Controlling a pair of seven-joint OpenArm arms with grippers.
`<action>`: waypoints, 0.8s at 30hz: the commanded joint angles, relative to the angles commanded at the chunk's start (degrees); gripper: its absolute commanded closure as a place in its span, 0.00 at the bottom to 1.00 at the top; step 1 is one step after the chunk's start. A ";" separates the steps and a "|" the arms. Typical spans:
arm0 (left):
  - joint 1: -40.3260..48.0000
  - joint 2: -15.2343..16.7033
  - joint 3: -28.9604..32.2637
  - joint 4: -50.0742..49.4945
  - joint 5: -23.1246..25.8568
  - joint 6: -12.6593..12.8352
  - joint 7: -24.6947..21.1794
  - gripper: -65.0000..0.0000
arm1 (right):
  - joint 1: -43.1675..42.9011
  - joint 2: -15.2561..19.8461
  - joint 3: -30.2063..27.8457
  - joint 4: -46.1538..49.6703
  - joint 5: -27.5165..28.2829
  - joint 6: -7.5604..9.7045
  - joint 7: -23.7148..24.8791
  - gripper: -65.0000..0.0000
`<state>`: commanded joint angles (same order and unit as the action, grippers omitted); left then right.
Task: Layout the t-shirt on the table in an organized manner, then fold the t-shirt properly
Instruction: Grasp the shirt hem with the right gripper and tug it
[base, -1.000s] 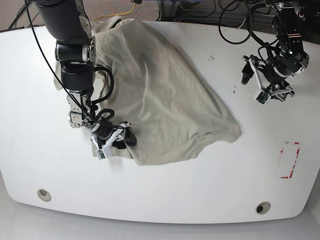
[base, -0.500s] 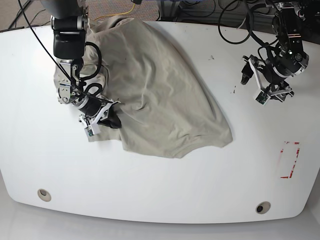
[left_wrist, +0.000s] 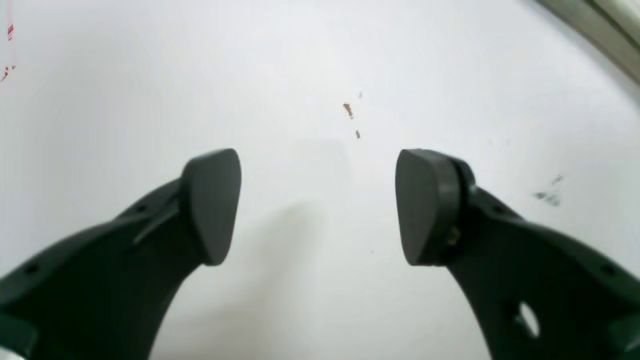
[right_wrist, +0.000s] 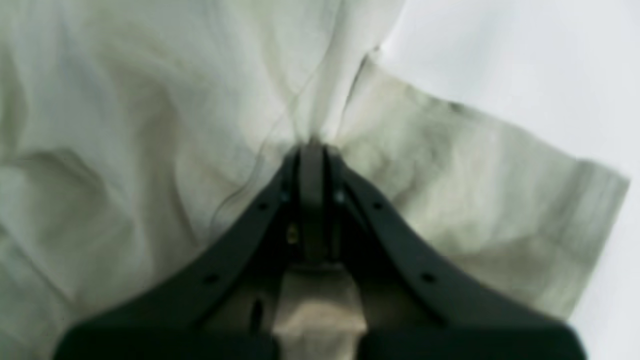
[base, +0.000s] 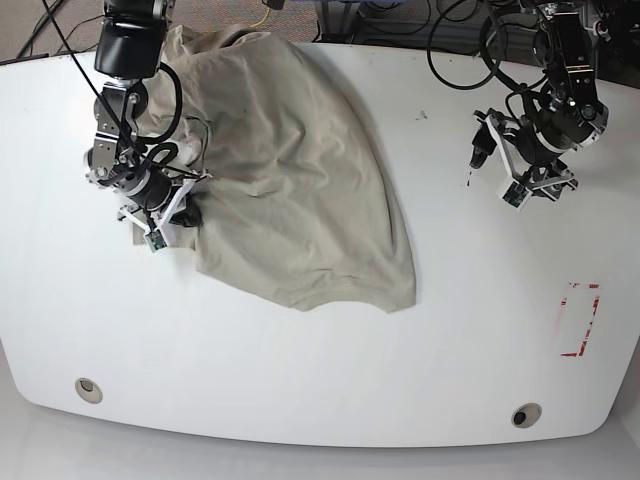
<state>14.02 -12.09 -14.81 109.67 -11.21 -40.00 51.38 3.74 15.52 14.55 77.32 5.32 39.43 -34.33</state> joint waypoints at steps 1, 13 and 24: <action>0.00 0.00 0.97 0.00 0.00 0.00 0.00 0.31 | 0.09 0.00 0.00 0.88 0.00 0.00 0.00 0.91; 0.00 0.00 2.99 -0.18 0.09 0.00 0.00 0.31 | 8.35 0.44 0.00 -0.79 -0.09 -0.09 -0.09 0.17; 0.00 -0.09 2.99 -0.18 0.18 0.00 0.00 0.31 | 20.66 1.85 -0.18 -25.05 -0.09 0.44 8.00 0.17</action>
<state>14.02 -12.18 -11.82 109.49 -11.03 -40.00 51.38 24.40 17.36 14.37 52.26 5.23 39.87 -26.33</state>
